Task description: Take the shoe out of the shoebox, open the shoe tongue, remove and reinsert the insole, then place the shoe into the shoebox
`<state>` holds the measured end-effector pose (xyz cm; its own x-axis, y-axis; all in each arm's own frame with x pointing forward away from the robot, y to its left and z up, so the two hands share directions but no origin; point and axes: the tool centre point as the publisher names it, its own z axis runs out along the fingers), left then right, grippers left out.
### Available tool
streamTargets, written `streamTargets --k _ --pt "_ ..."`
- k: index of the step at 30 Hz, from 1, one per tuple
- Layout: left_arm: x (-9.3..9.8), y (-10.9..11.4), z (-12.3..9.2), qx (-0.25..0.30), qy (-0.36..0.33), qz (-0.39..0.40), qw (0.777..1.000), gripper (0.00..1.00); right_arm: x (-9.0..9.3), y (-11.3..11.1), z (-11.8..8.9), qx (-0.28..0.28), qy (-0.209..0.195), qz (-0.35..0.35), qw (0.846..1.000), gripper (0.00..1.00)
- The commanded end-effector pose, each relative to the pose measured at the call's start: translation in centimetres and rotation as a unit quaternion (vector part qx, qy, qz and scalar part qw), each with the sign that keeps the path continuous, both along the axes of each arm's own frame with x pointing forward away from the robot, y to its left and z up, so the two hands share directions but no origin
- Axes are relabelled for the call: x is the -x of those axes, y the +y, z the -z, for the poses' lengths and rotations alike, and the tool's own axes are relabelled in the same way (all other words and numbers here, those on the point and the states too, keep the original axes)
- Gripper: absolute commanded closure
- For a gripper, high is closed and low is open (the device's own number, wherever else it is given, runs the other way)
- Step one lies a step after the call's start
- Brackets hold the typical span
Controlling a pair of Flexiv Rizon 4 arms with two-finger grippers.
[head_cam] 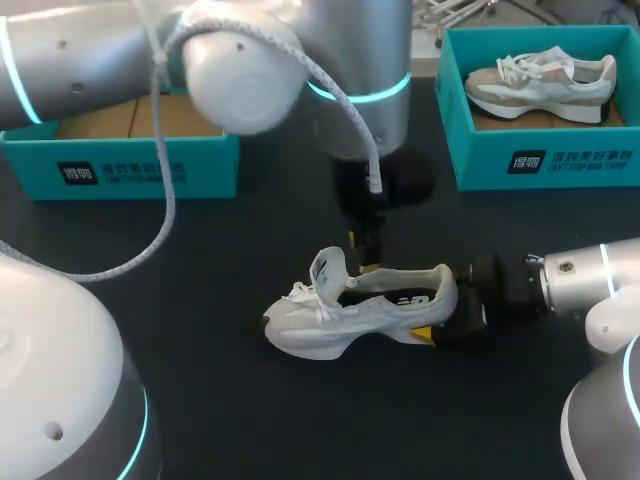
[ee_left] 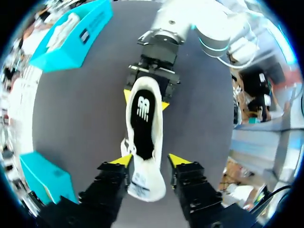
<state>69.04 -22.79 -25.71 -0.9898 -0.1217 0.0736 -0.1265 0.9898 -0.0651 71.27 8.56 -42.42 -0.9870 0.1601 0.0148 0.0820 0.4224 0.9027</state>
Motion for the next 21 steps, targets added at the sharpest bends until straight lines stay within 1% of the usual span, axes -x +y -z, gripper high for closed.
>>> streamTargets --k 1,4,5,9,14,21 --pt "0.2 -2.8 2.6 -0.002 -0.008 0.049 0.999 1.0 0.0 0.3 0.5 0.002 0.0 0.002 1.0 1.0" --pt "0.7 -3.8 4.1 0.002 -0.018 0.065 0.998 1.0 0.0 0.3 0.5 0.002 0.0 0.002 1.0 1.0" --pt "0.8 -4.0 4.5 -0.004 -0.017 0.069 0.997 1.0 0.0 0.3 0.5 0.002 0.0 0.002 1.0 1.0" --pt "0.7 -4.7 6.2 -0.006 -0.006 0.074 0.997 1.0 0.0 0.3 0.5 0.002 0.0 0.002 1.0 1.0" --pt "0.7 -4.6 7.3 0.003 -0.005 0.065 0.998 1.0 0.0 0.3 0.5 0.002 0.0 0.002 1.0 1.0" --pt "0.3 -4.1 9.4 -0.003 0.006 0.059 0.998 1.0 0.0 0.3 0.5 0.002 0.0 0.002 1.0 1.0"
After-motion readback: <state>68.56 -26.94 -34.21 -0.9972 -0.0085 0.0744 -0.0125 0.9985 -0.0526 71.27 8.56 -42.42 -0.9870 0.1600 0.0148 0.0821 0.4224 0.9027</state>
